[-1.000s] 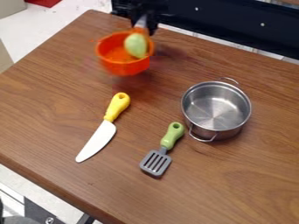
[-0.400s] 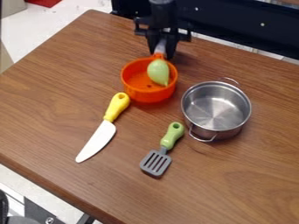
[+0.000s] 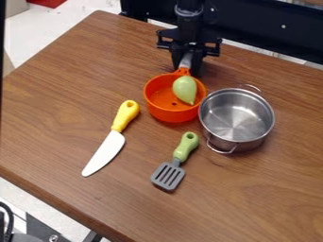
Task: Moved the plastic pan to the middle of the table
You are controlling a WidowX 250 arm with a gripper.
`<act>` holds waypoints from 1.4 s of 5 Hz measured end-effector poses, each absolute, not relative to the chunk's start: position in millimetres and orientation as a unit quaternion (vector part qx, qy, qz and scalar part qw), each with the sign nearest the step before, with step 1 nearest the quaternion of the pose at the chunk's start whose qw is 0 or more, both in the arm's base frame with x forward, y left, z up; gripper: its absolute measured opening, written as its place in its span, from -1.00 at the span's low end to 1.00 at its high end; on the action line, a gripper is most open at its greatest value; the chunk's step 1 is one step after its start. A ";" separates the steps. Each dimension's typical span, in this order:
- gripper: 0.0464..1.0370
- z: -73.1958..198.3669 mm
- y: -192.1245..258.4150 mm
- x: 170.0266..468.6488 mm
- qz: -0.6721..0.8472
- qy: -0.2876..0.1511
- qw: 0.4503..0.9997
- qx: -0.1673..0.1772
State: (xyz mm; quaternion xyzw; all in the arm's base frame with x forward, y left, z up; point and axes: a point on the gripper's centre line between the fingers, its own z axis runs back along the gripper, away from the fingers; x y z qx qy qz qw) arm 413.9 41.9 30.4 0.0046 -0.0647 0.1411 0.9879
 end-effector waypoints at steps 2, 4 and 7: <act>0.35 39.3 41.5 420.2 0.154 -0.072 0.985 0.004; 0.92 42.9 47.2 419.6 0.173 -0.066 0.983 -0.002; 0.92 53.8 57.6 419.3 0.184 -0.054 0.981 -0.028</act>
